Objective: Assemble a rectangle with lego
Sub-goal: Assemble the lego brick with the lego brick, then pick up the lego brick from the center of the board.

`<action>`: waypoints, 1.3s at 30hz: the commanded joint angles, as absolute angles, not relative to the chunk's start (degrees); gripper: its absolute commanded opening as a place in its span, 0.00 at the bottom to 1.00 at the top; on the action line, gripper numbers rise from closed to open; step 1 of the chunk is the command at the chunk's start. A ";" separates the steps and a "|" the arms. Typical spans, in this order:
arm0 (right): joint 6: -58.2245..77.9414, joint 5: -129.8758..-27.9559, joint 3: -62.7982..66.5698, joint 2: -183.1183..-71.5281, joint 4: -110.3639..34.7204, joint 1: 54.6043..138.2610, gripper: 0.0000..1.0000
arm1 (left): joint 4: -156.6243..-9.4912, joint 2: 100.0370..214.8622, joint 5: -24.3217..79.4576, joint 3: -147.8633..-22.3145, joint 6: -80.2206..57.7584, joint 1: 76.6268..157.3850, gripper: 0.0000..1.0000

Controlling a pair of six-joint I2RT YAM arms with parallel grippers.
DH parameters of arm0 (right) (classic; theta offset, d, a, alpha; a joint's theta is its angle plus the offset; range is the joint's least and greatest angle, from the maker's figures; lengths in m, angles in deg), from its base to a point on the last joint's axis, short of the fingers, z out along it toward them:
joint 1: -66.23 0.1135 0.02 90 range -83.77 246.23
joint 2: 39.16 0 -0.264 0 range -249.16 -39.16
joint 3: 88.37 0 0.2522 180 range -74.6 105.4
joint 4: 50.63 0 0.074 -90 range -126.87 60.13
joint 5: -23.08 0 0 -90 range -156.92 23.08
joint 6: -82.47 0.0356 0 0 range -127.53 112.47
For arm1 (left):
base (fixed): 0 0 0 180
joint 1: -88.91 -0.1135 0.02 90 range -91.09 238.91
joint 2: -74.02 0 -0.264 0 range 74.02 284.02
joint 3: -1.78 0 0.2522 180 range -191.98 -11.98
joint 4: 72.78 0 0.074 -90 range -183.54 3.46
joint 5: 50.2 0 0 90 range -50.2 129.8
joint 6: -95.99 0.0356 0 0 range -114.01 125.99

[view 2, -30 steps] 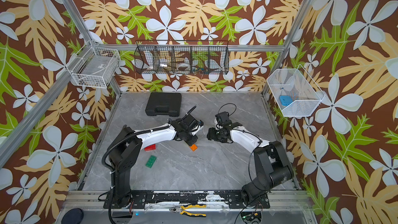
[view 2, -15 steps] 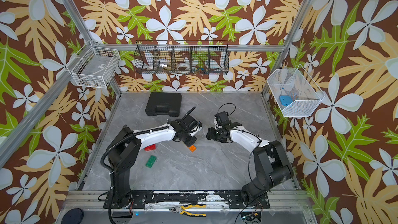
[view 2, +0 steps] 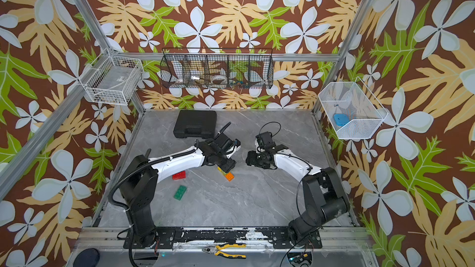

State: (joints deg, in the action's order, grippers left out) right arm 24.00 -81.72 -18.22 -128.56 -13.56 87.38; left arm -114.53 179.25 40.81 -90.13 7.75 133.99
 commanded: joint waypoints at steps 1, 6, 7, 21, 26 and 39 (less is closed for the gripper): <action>24.90 -80.06 -17.43 -127.01 -14.25 87.50 0.64 | -114.00 175.58 42.08 -89.73 5.86 132.94 0.67; 22.52 -76.33 -14.56 -125.38 -12.58 93.04 0.64 | -112.29 163.28 48.67 -83.90 -3.40 125.46 0.65; 21.29 -75.10 -13.28 -125.51 -11.95 95.21 0.65 | -112.38 160.89 50.00 -82.49 -5.12 123.65 0.65; 4.32 -73.60 11.22 -147.86 -11.20 123.35 0.76 | -106.80 137.23 54.69 -60.16 -25.96 95.95 0.67; 1.25 -72.20 17.75 -156.68 -8.66 128.97 0.83 | -101.05 132.24 46.85 -51.98 -31.54 84.34 0.67; -2.76 -70.90 30.98 -169.01 -2.23 132.63 0.91 | -98.98 129.36 48.22 -47.88 -30.80 80.31 0.67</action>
